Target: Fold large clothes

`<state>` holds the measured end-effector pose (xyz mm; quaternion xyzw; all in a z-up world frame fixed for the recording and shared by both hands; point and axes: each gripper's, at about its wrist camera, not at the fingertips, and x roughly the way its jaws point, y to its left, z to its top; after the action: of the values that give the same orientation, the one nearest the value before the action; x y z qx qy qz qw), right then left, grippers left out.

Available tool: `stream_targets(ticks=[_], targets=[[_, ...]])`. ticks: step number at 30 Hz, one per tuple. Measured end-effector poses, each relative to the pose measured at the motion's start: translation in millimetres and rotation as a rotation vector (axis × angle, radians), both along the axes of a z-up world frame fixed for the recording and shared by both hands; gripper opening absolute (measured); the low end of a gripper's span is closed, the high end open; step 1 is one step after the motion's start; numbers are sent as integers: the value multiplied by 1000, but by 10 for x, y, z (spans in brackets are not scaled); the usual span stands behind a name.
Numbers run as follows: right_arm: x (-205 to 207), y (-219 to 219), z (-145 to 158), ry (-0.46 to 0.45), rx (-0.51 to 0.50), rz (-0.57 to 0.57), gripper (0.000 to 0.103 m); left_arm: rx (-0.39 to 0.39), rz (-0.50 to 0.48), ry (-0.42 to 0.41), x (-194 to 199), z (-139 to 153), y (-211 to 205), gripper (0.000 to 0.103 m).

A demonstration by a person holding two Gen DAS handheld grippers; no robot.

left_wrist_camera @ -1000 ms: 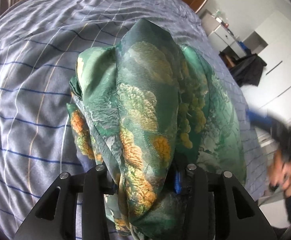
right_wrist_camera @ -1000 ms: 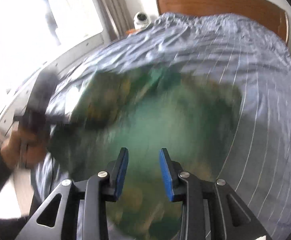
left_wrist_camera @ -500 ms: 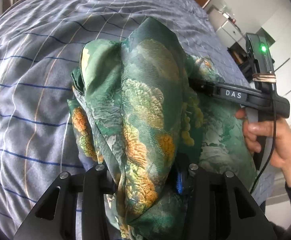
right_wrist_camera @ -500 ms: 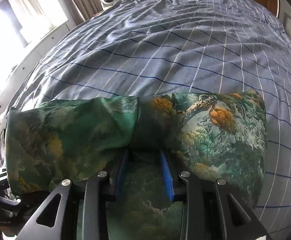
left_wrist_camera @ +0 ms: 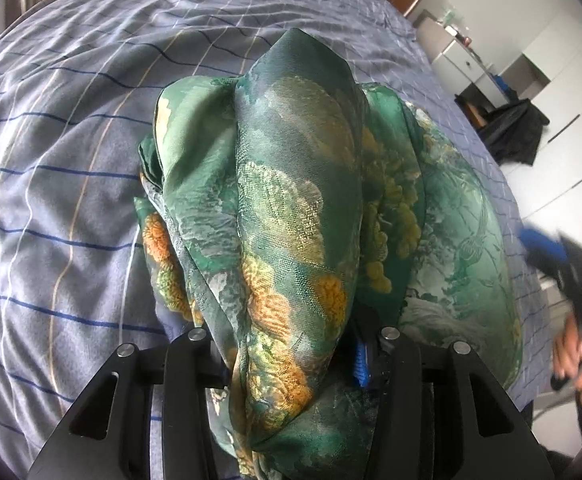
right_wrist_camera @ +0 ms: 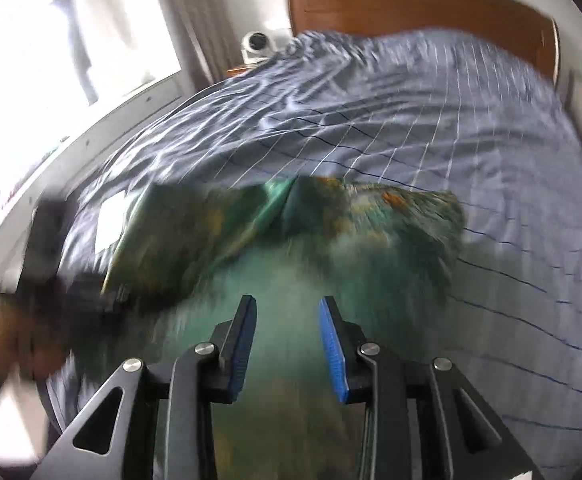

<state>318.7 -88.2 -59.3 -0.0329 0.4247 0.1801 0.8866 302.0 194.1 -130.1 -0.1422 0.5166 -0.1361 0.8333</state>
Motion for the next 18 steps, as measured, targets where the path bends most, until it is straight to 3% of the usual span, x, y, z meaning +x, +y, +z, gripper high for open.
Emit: stream_targets(ticks=[4,7,12,18], targets=[[-674,-104,57,-49,-24,17,33,3,4,1,0,10,-12,46],[-940,-53,-18,-53,-33,20,33,7,5,3,-3,21,-21,46],[-970,48,-302,-15,-76,0,33,16,3,0,-5,22,-39,47],[-929,71,-399,-20,-103,2,34,10,-4,0,-6,12,-52,47]])
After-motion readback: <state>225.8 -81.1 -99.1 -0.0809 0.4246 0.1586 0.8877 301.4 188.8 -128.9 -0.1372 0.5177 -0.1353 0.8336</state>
